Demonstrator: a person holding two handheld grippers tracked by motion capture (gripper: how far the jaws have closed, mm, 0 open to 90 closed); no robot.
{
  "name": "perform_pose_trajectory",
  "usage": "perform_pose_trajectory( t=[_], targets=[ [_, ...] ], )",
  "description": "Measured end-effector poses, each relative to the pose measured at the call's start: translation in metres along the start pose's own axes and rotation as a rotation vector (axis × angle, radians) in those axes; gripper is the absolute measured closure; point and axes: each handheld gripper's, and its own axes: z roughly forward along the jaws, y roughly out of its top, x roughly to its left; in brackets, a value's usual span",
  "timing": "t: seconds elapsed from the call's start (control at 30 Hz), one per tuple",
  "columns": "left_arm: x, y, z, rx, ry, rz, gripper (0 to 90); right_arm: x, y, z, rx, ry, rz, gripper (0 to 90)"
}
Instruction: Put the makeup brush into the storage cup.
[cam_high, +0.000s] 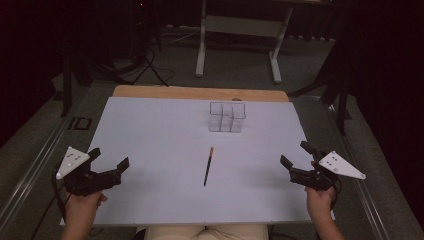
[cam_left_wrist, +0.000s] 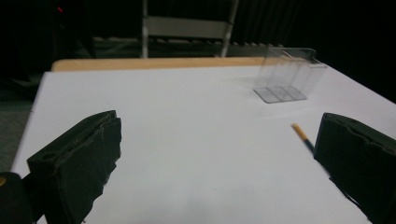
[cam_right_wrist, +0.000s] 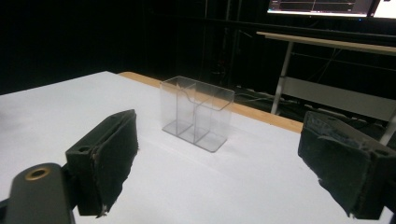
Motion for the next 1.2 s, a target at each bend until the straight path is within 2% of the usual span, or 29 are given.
perform_pose_trajectory(
  t=[0.1,0.13,0.2,0.27,0.3,0.37,0.43,0.57,0.7,0.83,0.93,0.97,1.07,1.2],
  targets=[
    [-0.007,0.006,0.004,0.028,-0.002,0.016,1.8,0.000,0.000,0.001,0.003,0.003,0.001,12.1],
    [-0.011,0.010,0.007,0.042,-0.021,0.024,1.8,0.000,0.000,0.001,0.002,0.003,0.001,12.1],
    [-0.016,0.013,0.009,0.055,-0.022,0.036,1.8,0.000,0.000,0.000,-0.001,0.005,0.008,12.1],
    [-0.023,0.016,0.015,0.079,-0.046,0.054,1.8,0.000,0.000,0.000,-0.005,0.004,0.005,12.1],
    [-0.025,0.017,0.016,0.084,-0.046,0.055,1.8,0.001,0.001,0.000,-0.005,0.005,0.003,12.1],
    [-0.030,0.020,0.021,0.095,-0.081,0.049,1.8,0.001,0.001,0.000,-0.003,0.007,0.000,12.1],
    [-0.037,0.022,0.026,0.104,-0.060,0.066,1.8,0.002,0.001,0.000,0.001,0.007,-0.003,12.1],
    [-0.049,0.028,0.034,0.117,-0.067,0.086,1.8,0.002,0.001,0.000,-0.002,0.008,-0.003,12.1],
    [-0.058,0.034,0.040,0.124,-0.088,0.065,1.8,0.002,0.001,0.000,-0.002,0.009,-0.001,12.1],
    [-0.063,0.040,0.047,0.157,-0.118,0.025,1.8,0.002,0.001,0.000,-0.002,0.010,-0.002,12.1],
    [-0.066,0.041,0.051,0.177,-0.102,0.040,1.8,0.002,0.001,0.000,-0.002,0.010,-0.003,12.1],
    [-0.070,0.042,0.055,0.188,-0.094,0.056,1.8,0.002,0.001,0.001,-0.002,0.011,-0.003,12.1],
    [-0.076,0.043,0.061,0.200,-0.104,0.070,1.8,0.002,0.001,0.001,-0.003,0.012,-0.004,12.1],
    [-0.082,0.044,0.071,0.215,-0.115,0.064,1.8,0.002,0.001,0.001,-0.003,0.015,-0.004,12.1]
  ],
)
